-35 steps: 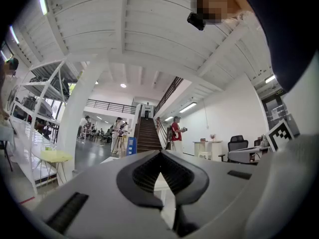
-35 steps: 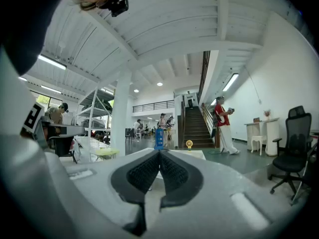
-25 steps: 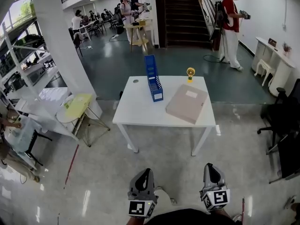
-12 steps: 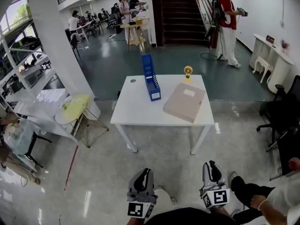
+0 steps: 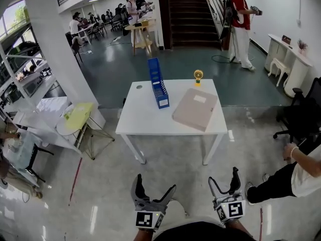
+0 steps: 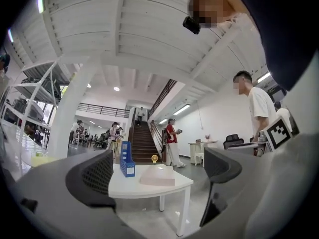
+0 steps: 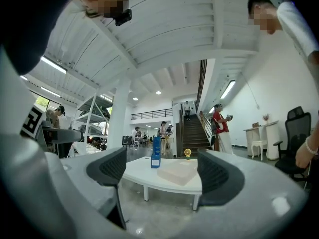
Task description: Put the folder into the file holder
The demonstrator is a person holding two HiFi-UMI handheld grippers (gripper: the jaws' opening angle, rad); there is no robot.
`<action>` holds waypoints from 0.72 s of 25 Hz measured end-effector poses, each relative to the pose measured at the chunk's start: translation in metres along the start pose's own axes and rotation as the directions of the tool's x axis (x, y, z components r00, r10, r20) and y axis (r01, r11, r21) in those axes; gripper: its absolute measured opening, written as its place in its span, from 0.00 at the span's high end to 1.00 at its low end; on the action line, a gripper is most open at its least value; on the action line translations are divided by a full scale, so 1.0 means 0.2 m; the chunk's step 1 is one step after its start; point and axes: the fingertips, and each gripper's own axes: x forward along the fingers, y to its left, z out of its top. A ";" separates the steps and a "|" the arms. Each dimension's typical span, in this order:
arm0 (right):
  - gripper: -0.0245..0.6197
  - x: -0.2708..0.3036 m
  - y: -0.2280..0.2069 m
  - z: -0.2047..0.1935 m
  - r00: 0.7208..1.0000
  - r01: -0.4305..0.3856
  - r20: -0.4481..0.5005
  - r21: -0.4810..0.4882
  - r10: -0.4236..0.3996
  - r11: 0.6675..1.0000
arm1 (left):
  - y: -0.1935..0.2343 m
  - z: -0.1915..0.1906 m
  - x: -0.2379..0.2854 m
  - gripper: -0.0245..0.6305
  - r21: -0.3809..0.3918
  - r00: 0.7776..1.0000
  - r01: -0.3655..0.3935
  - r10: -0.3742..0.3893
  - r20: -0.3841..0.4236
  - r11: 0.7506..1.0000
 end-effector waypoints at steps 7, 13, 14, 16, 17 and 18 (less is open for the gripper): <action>0.27 0.08 0.00 -0.03 1.000 -0.012 -0.011 -0.004 0.012 1.000 | 0.06 -0.03 0.07 0.11 -0.009 1.000 -0.013 0.013 -0.015 1.000; 0.28 0.24 -0.01 -0.05 0.999 -0.034 -0.018 -0.014 0.034 0.999 | 0.11 -0.06 0.23 0.11 -0.004 0.999 0.013 -0.013 -0.030 1.000; 0.28 0.27 -0.01 -0.06 0.999 -0.040 -0.022 -0.014 0.040 0.999 | 0.12 -0.09 0.26 0.11 0.001 0.999 0.019 -0.019 -0.042 1.000; 0.28 0.37 -0.01 -0.08 0.998 -0.058 -0.035 -0.004 0.058 0.998 | 0.14 -0.12 0.35 0.11 0.005 0.998 0.034 -0.033 -0.051 0.999; 0.28 0.42 -0.01 -0.09 0.997 -0.067 -0.038 0.000 0.067 0.998 | 0.16 -0.13 0.39 0.11 0.004 0.998 0.038 -0.038 -0.050 0.999; 0.30 0.47 -0.02 -0.10 0.996 -0.074 -0.040 0.000 0.074 0.997 | 0.18 -0.13 0.44 0.11 0.006 0.998 0.042 -0.041 -0.046 0.999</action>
